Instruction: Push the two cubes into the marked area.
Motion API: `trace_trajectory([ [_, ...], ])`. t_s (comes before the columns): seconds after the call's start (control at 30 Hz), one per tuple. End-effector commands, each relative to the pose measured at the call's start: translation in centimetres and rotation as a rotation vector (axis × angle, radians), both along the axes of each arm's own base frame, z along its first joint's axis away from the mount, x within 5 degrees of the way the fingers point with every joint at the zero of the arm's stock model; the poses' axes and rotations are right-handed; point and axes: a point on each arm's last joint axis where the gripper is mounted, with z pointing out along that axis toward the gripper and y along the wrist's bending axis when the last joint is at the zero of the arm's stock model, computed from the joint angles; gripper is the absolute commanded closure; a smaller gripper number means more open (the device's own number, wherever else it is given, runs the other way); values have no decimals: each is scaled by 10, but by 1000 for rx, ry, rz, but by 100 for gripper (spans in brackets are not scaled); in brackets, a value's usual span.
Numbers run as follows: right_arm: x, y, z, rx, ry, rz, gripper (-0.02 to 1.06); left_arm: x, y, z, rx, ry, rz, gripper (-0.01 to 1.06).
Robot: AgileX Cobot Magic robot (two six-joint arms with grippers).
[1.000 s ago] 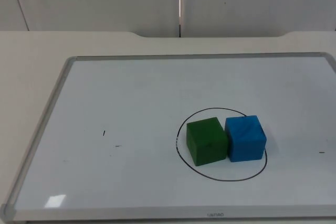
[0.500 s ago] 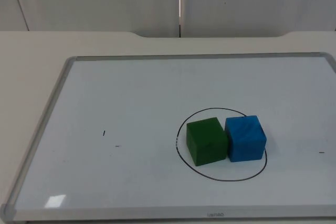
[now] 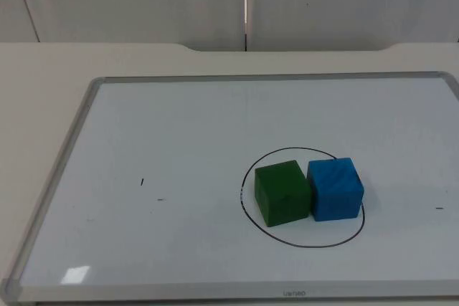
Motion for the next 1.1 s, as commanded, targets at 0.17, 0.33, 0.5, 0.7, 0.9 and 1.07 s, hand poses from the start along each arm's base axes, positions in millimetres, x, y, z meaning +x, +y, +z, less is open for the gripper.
trace_trajectory([
  [0.17, -38, -3, -9, 31, -88, 114, 104, 0, 0, -1, 6, 3, 4, 105],
  [0.33, -42, -2, -14, -8, -60, 165, 104, 0, 0, -1, 6, 3, 4, 105],
  [0.5, -35, 0, -31, -43, 22, 163, 104, 0, 0, -1, 6, 3, 4, 105],
  [0.7, -24, 4, -45, -49, 26, 160, 104, 0, 0, -1, 6, 3, 4, 105],
  [0.9, -24, 4, -45, -50, 26, 160, 104, 0, 0, -1, 6, 3, 4, 105],
  [1.07, -23, 1, -46, -76, 21, 139, 104, 0, 0, -1, 2, 4, 1, 105],
])
